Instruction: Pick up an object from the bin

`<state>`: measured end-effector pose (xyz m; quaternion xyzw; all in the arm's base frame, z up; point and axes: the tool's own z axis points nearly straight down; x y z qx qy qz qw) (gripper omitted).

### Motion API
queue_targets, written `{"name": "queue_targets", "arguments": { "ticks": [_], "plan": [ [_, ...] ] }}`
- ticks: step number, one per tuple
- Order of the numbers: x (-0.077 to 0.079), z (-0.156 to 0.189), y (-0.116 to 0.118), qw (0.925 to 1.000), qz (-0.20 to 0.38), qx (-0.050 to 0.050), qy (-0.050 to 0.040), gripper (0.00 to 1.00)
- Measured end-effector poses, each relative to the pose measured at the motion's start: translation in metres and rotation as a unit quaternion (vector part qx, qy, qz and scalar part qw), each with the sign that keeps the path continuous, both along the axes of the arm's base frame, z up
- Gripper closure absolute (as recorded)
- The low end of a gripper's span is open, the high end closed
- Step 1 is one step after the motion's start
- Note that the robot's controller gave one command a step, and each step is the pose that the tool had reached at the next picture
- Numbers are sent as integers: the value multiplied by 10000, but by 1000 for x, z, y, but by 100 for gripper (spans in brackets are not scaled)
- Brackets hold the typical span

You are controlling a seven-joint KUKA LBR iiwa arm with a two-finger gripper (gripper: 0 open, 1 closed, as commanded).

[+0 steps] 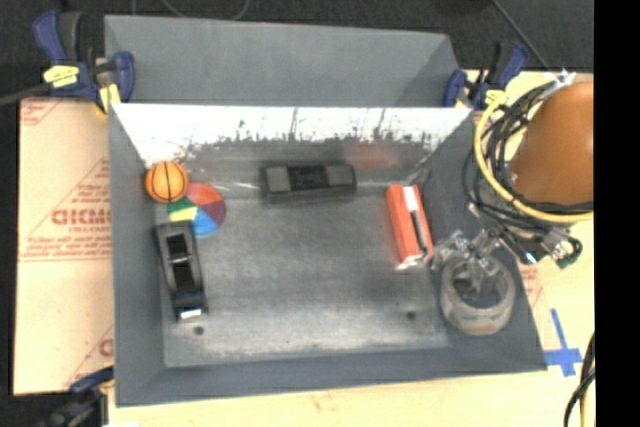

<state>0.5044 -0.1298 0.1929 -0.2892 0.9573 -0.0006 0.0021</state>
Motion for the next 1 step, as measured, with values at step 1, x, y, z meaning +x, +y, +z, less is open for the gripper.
{"name": "queue_targets", "arguments": {
  "ticks": [1],
  "plan": [
    [-10, 34, -6, 10000, -78, -14, 19, 100]
  ]
}}
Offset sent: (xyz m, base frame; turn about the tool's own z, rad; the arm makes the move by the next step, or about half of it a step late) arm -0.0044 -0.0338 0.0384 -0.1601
